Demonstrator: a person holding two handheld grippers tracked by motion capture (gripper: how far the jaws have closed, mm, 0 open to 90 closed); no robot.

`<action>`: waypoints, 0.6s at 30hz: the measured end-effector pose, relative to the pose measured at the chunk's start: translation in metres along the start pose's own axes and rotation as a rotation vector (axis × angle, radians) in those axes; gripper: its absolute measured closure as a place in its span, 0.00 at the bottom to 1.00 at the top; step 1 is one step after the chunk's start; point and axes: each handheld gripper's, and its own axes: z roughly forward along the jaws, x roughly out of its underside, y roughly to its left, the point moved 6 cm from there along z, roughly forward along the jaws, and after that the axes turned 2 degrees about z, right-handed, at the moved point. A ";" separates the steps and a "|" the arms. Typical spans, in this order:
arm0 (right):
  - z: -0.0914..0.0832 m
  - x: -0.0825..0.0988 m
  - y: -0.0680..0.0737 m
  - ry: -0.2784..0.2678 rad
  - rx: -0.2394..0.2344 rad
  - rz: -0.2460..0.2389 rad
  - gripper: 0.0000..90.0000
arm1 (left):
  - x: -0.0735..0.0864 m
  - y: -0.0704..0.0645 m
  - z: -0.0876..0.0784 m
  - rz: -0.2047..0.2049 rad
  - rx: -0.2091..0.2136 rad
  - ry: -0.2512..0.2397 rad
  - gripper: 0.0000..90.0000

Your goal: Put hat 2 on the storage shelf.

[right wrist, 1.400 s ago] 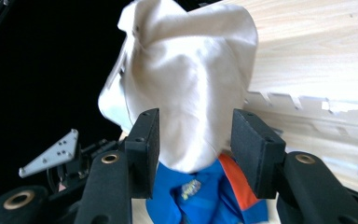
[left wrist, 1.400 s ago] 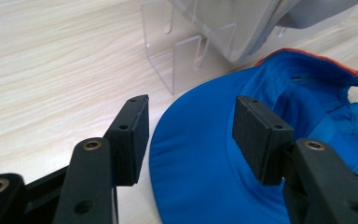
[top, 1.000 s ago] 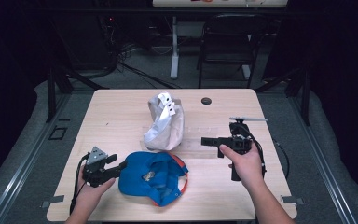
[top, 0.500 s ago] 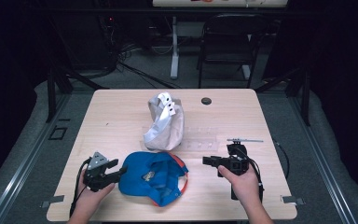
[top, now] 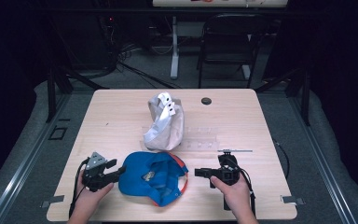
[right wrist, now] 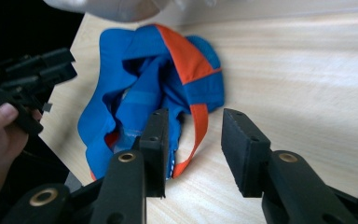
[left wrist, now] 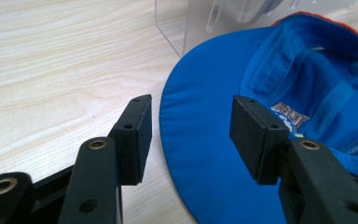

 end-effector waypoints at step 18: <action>0.042 0.020 -0.009 0.053 -0.014 -0.020 0.63 | 0.006 0.004 -0.007 -0.020 -0.025 0.012 0.55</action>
